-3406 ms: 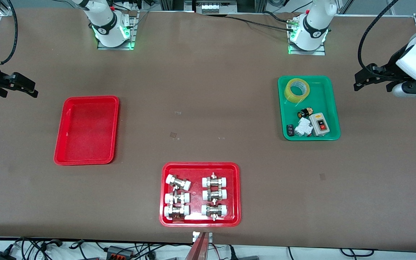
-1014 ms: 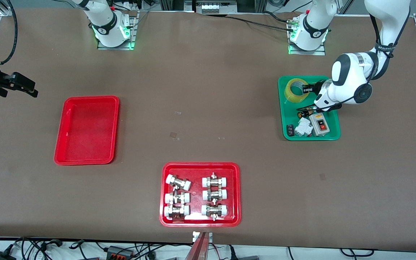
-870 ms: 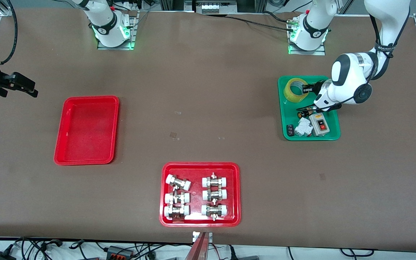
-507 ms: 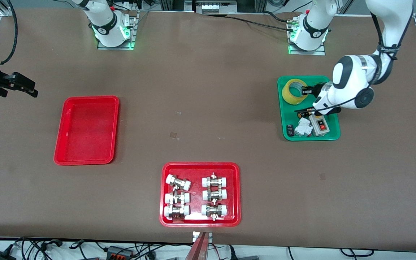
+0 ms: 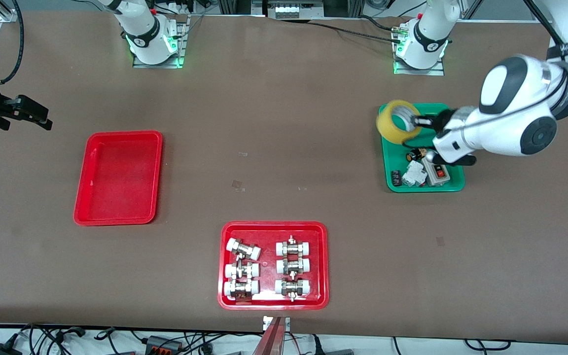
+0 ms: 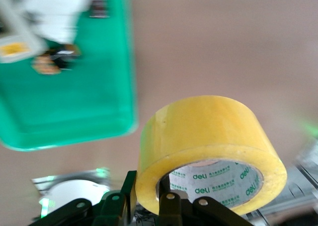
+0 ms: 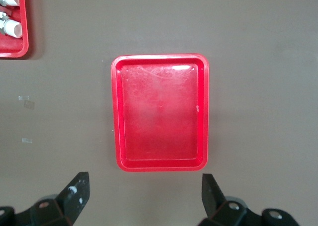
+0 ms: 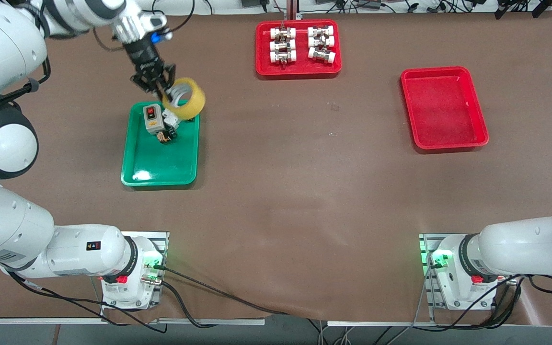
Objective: Left arm passes tape to right arm into tray
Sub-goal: 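Carry the tape with the left gripper while the right gripper reaches it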
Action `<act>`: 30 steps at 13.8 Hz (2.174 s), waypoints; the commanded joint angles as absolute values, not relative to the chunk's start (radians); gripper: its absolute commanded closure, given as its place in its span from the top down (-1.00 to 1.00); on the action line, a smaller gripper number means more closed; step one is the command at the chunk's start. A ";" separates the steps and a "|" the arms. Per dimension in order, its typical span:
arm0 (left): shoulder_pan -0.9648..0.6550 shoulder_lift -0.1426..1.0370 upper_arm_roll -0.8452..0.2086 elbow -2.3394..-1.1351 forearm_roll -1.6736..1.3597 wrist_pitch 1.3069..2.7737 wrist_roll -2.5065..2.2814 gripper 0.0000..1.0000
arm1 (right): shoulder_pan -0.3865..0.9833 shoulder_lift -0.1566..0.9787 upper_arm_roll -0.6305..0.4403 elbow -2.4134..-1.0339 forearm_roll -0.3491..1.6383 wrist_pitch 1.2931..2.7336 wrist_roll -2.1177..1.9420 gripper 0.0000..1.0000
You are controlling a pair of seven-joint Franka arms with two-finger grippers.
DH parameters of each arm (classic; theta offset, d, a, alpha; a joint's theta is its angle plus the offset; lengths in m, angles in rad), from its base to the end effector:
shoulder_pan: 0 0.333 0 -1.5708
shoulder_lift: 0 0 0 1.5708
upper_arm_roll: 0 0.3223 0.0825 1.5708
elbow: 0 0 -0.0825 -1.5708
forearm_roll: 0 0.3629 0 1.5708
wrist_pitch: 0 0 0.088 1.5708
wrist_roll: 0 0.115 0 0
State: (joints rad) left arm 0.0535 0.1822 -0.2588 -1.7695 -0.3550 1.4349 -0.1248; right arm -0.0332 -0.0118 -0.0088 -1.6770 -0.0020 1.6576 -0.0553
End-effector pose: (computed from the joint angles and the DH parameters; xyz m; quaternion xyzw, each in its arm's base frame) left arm 0.5107 -0.1435 0.4456 0.9479 -0.0209 -0.2778 0.1543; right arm 0.5344 -0.0227 0.5885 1.0000 0.0067 -0.0038 0.0008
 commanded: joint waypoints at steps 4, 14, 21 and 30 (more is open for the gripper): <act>-0.106 0.285 -0.301 -1.505 -0.762 1.385 -0.178 -0.98 | -0.023 0.005 -0.002 -1.663 0.014 1.507 -0.057 1.00; -0.382 0.523 -0.302 -1.322 -0.894 1.930 -0.644 -1.00 | -0.028 0.118 -0.006 -1.563 0.237 1.488 -0.103 1.00; -0.370 0.514 -0.301 -1.324 -0.894 1.924 -0.669 -1.00 | 0.058 0.165 -0.002 -1.555 0.822 1.577 -0.109 1.00; -0.362 0.512 -0.301 -1.324 -0.893 1.922 -0.666 -1.00 | 0.330 0.264 -0.003 -1.509 0.897 1.842 -0.100 1.00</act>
State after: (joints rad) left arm -0.3652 0.5115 -0.3001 -1.3492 -0.8740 1.9318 -0.6577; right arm 0.2879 0.2481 0.0068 -1.5364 0.8862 1.8121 -0.0955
